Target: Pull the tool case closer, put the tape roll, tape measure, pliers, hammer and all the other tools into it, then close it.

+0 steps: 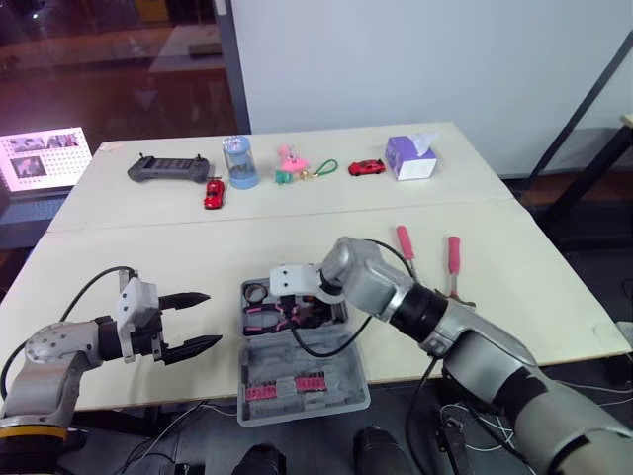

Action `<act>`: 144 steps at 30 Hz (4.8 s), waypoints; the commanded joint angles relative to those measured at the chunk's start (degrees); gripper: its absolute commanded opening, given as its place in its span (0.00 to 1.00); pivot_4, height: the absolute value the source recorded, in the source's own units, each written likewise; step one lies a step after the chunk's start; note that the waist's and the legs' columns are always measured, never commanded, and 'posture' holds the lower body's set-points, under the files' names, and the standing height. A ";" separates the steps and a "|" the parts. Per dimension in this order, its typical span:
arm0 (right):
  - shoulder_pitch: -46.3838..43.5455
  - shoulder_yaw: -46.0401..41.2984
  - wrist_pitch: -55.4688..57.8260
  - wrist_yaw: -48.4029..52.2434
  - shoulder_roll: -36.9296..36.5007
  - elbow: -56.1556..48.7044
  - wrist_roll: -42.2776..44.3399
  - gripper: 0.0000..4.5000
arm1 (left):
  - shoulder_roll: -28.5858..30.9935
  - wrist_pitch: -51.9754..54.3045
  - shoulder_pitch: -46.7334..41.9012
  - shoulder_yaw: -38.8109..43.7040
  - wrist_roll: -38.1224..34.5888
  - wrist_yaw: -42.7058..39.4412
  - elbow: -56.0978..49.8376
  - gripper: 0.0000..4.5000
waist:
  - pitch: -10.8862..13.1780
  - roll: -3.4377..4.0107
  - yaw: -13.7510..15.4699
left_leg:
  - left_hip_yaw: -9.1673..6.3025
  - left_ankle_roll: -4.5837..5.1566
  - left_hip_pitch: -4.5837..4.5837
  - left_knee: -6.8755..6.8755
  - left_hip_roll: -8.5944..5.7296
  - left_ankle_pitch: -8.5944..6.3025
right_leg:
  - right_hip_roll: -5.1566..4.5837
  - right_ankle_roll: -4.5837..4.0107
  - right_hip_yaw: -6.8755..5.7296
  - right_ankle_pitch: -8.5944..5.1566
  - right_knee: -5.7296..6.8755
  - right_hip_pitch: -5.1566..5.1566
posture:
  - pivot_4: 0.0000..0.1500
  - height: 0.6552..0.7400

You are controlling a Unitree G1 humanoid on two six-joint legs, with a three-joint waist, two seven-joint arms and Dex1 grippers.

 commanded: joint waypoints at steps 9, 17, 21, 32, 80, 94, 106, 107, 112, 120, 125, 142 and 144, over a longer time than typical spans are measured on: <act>10.97 -14.12 5.62 -11.90 4.85 -14.24 5.60 0.20 | 0.75 0.29 -0.09 0.87 -0.89 0.48 -0.41 1.00 | -0.02 0.00 0.06 | 0.00 0.00 0.02 -0.03 0.00 0.00 | -0.01 0.00 0.00 0.00 0.00 0.01 | 1.00 1.00; 17.09 -14.85 3.51 -19.06 5.48 -14.02 6.13 0.01 | 0.96 0.64 0.45 1.12 -1.13 0.66 -1.02 1.00 | -0.01 0.00 -0.07 | 0.01 -0.01 0.04 -0.04 0.00 0.00 | 0.01 -0.01 0.01 0.01 0.03 0.01 | 1.00 1.00; 17.08 -14.40 2.20 -20.21 5.80 -11.74 6.32 0.01 | 1.01 0.72 0.40 1.18 -1.07 0.61 -1.08 1.00 | -0.02 0.00 0.00 | 0.01 -0.01 0.04 -0.05 0.00 0.01 | 0.00 -0.01 0.01 0.01 0.02 0.01 | 1.00 1.00; 18.18 -9.72 3.60 -20.54 5.28 -4.84 4.08 0.01 | 1.23 0.94 0.80 1.48 -1.22 0.85 -1.70 1.00 | -0.05 0.02 -0.02 | 0.01 -0.01 0.13 -0.06 0.00 0.01 | 0.01 -0.02 0.01 0.01 0.02 0.08 | 1.00 1.00; 22.37 -9.39 -1.29 -4.18 -22.54 -22.84 7.17 0.00 | -1.62 9.80 -3.09 -21.54 20.03 15.70 -3.85 0.02 | -0.91 0.32 1.61 | 0.10 0.05 0.16 -0.03 0.01 -0.02 | 0.02 -0.01 0.01 0.01 -0.16 0.26 | 1.00 1.00; 21.86 -9.53 -0.84 -4.04 -20.10 -21.30 5.05 0.00 | -8.28 11.99 -10.30 -26.20 24.14 17.65 0.39 0.02 | -0.97 0.40 3.32 | 0.07 0.05 0.22 0.29 -0.03 -0.03 | 0.03 0.06 0.00 0.08 -0.15 0.51 | 1.00 1.00; 17.87 -11.07 -3.36 -5.85 -16.20 -12.50 3.06 0.00 | -9.81 2.79 -23.17 -26.55 27.69 16.71 19.82 0.02 | -0.99 0.39 3.17 | 0.03 0.06 0.30 0.53 -0.03 -0.03 | 0.08 0.06 -0.03 0.18 -0.05 0.69 | 1.00 1.00; 17.63 -11.26 -3.50 -6.21 -15.92 -11.76 2.90 0.00 | -10.07 1.92 -24.19 -26.46 27.90 16.62 21.51 0.02 | -0.99 0.39 3.06 | 0.03 0.05 0.30 0.54 -0.02 -0.02 | 0.09 0.06 -0.03 0.19 -0.05 0.68 | 1.00 1.00; 15.69 -12.42 -4.95 -8.42 -13.86 -5.93 2.27 0.00 | -11.72 -1.54 -28.37 -26.30 28.91 16.78 28.47 0.02 | -0.99 0.39 3.02 | 0.03 0.04 0.30 0.54 -0.03 -0.02 | 0.08 0.06 -0.03 0.19 -0.05 0.67 | 1.00 1.00; 14.21 -13.29 -6.93 -9.20 -12.36 -1.93 1.62 0.00 | -12.88 -3.36 -29.40 -25.35 29.25 17.29 31.47 0.02 | -0.99 0.39 2.99 | 0.03 0.04 0.28 0.55 -0.04 -0.02 | 0.07 0.07 -0.03 0.20 -0.04 0.66 | 1.00 1.00; 13.48 -13.53 -7.88 -9.45 -12.00 -0.20 0.97 0.00 | -13.76 -4.11 -31.26 -24.58 29.42 18.62 33.71 0.02 | -0.99 0.39 3.05 | 0.02 0.04 0.28 0.55 -0.05 -0.02 | 0.07 0.07 -0.03 0.20 -0.04 0.66 | 1.00 1.00; 11.75 -14.35 -10.08 -10.79 -10.47 4.47 -0.15 0.00 | -15.00 -5.55 -33.53 -23.82 29.67 19.50 37.48 0.02 | -0.99 0.39 2.90 | 0.02 0.04 0.25 0.56 -0.07 -0.02 | 0.06 0.09 -0.03 0.21 -0.05 0.63 | 1.00 1.00; 11.68 -14.46 -10.40 -10.85 -10.27 4.88 -0.28 0.00 | -14.87 -5.48 -33.11 -23.77 29.58 19.35 37.11 0.02 | -0.99 0.39 2.88 | 0.02 0.04 0.25 0.56 -0.07 -0.02 | 0.07 0.09 -0.03 0.21 -0.04 0.62 | 1.00 1.00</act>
